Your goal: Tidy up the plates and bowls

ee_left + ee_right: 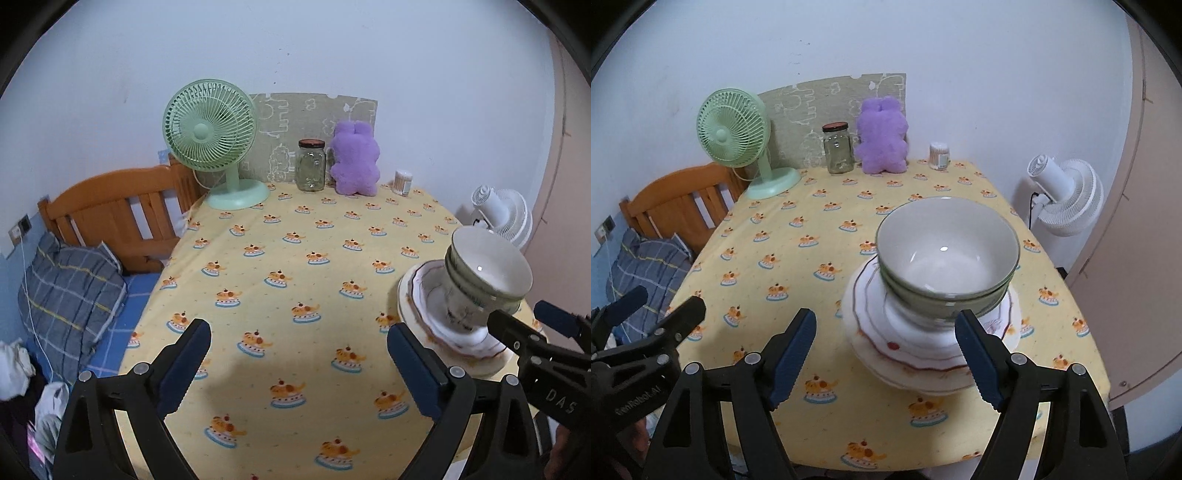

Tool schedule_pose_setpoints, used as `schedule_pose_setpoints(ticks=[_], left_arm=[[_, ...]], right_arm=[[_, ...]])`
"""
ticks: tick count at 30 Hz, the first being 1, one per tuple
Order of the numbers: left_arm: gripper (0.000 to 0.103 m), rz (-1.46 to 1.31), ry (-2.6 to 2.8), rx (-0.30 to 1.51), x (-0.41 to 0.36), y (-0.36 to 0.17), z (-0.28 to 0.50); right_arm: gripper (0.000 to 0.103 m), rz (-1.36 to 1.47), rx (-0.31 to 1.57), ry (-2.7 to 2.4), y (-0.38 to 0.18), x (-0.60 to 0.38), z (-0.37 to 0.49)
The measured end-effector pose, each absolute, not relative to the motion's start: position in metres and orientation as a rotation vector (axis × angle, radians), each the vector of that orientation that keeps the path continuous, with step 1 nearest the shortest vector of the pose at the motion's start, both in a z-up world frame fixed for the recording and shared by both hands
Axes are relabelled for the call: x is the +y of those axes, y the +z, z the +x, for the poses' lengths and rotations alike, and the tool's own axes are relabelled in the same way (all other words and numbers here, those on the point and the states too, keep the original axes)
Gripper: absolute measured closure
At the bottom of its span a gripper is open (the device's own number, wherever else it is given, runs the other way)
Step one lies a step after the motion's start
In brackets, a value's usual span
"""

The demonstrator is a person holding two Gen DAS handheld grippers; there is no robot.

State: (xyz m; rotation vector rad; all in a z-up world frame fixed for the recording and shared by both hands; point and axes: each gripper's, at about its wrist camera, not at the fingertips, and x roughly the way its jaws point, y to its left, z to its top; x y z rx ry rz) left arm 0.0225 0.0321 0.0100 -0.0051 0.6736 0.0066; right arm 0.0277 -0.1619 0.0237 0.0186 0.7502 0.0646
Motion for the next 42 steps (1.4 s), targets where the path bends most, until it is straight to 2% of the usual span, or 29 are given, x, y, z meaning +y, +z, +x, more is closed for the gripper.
schedule_pose_setpoints(ticks=[10,20,26,42], left_arm=[[0.006,-0.023,0.032,0.673,0.031,-0.005,-0.001],[0.005,-0.065,0.053,0.646,0.028,-0.001,-0.017],[0.000,-0.064,0.049,0.605,0.024,0.007,-0.021],[0.000,-0.055,0.053,0.581,0.020,0.009,-0.018]], right_arm=[[0.023,0.029,0.768,0.096,0.009,-0.152,0.008],[0.023,0.017,0.712,0.121,0.019,-0.158,-0.008],[0.023,0.029,0.689,0.080,0.025,-0.167,-0.010],[0.023,0.015,0.672,0.094,0.028,-0.167,-0.008]])
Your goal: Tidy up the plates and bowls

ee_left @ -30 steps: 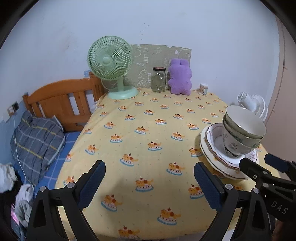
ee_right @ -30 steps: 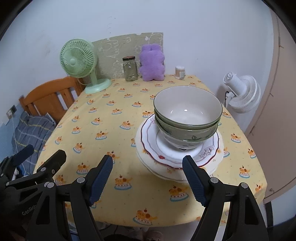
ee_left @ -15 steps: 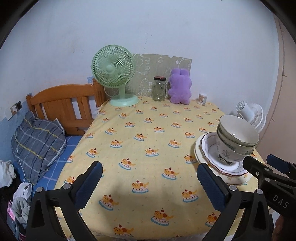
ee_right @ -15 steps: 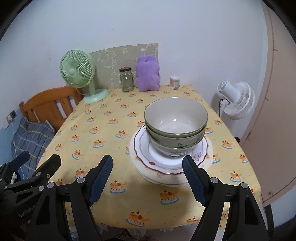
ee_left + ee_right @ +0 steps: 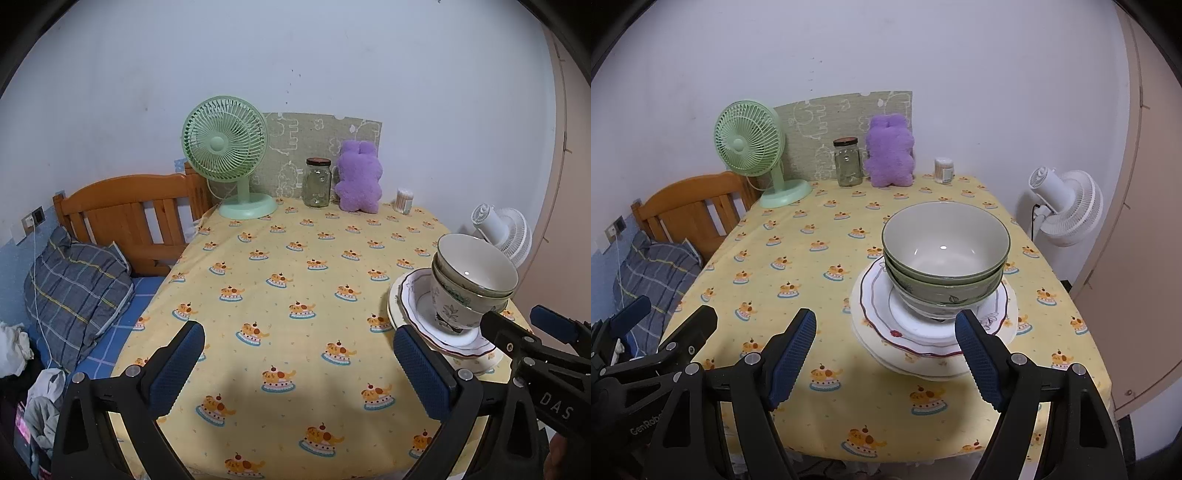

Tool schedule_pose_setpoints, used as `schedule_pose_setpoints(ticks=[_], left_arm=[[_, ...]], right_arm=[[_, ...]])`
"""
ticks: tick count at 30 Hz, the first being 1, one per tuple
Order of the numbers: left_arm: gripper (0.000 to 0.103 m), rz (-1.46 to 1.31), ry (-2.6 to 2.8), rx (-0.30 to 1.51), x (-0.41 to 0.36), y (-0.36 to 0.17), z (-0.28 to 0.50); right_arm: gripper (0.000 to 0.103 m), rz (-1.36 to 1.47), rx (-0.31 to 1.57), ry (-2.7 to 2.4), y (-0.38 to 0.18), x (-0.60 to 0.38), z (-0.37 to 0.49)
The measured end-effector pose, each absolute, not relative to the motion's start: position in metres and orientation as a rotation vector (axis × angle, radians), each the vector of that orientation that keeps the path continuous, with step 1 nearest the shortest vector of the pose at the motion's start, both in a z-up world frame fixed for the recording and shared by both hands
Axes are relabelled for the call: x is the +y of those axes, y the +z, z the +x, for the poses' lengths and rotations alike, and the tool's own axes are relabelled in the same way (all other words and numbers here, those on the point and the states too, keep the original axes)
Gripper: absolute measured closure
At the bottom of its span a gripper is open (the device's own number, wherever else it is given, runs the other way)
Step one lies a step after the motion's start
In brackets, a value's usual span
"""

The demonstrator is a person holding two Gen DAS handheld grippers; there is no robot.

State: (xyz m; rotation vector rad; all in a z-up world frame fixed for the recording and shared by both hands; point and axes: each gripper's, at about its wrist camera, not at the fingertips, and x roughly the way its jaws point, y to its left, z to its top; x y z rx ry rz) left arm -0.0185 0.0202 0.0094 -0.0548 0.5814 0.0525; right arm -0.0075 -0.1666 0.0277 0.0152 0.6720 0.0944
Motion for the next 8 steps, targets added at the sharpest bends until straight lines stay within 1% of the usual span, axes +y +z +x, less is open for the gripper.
schedule_pose_setpoints(ticks=[8], left_arm=[[0.000,-0.061,0.054,0.582,0.0214,0.0093,-0.0165]], right_arm=[[0.023,0.009,0.677,0.096,0.0281,-0.1657,-0.0040]])
